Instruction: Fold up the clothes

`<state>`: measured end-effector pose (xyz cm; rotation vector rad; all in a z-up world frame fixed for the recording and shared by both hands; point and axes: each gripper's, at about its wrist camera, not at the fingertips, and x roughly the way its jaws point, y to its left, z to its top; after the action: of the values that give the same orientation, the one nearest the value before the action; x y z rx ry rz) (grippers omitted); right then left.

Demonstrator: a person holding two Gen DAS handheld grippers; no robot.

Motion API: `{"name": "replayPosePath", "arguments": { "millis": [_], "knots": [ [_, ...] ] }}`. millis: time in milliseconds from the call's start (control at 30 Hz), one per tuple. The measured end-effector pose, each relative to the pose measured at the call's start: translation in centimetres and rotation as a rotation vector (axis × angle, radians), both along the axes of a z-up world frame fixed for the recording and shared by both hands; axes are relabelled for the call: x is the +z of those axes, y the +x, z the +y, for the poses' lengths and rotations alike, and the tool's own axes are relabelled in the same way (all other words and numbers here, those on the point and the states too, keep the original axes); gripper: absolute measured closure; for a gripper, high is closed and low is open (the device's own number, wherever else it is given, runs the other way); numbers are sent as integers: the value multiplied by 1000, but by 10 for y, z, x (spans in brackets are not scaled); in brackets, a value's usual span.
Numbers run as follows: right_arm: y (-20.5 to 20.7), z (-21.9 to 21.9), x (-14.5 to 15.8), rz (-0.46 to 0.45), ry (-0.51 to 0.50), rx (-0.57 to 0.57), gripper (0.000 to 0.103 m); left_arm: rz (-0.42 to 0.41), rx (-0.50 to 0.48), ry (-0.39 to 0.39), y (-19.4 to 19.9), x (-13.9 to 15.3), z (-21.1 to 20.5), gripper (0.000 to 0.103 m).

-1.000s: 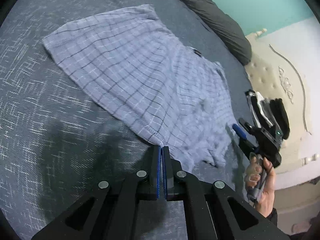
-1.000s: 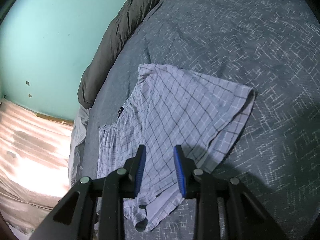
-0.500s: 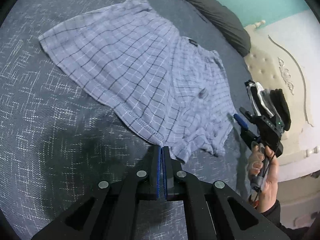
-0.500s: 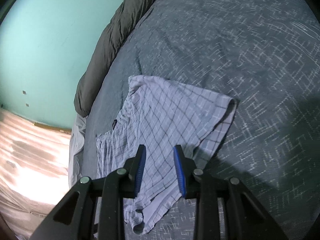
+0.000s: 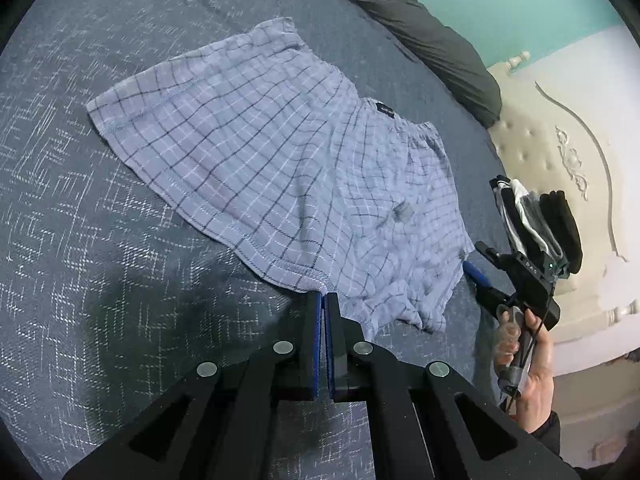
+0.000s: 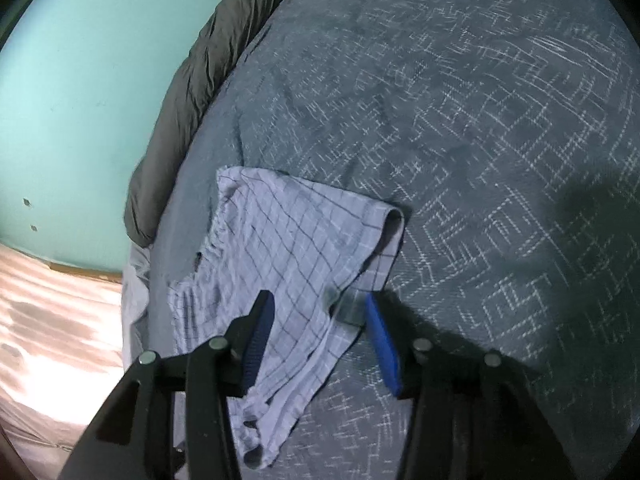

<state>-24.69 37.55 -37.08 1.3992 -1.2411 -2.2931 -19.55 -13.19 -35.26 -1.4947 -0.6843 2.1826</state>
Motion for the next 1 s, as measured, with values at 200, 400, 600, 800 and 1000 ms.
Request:
{"name": "replayPosePath", "arguments": {
  "millis": [200, 400, 600, 800, 1000],
  "knots": [
    [4, 6, 8, 33, -17, -21, 54, 7, -6, -7, -1, 1, 1, 102],
    [3, 2, 5, 40, -84, -2, 54, 7, -5, -6, -1, -1, 1, 102],
    [-3, -4, -7, -1, -50, 14, 62, 2, -8, -5, -1, -3, 1, 102],
    [-1, -1, -7, 15, -46, 4, 96, 2, -10, -8, 0, -3, 1, 102],
    [12, 10, 9, 59, -38, -20, 101, 6, -10, -12, -2, -2, 1, 102]
  ]
}}
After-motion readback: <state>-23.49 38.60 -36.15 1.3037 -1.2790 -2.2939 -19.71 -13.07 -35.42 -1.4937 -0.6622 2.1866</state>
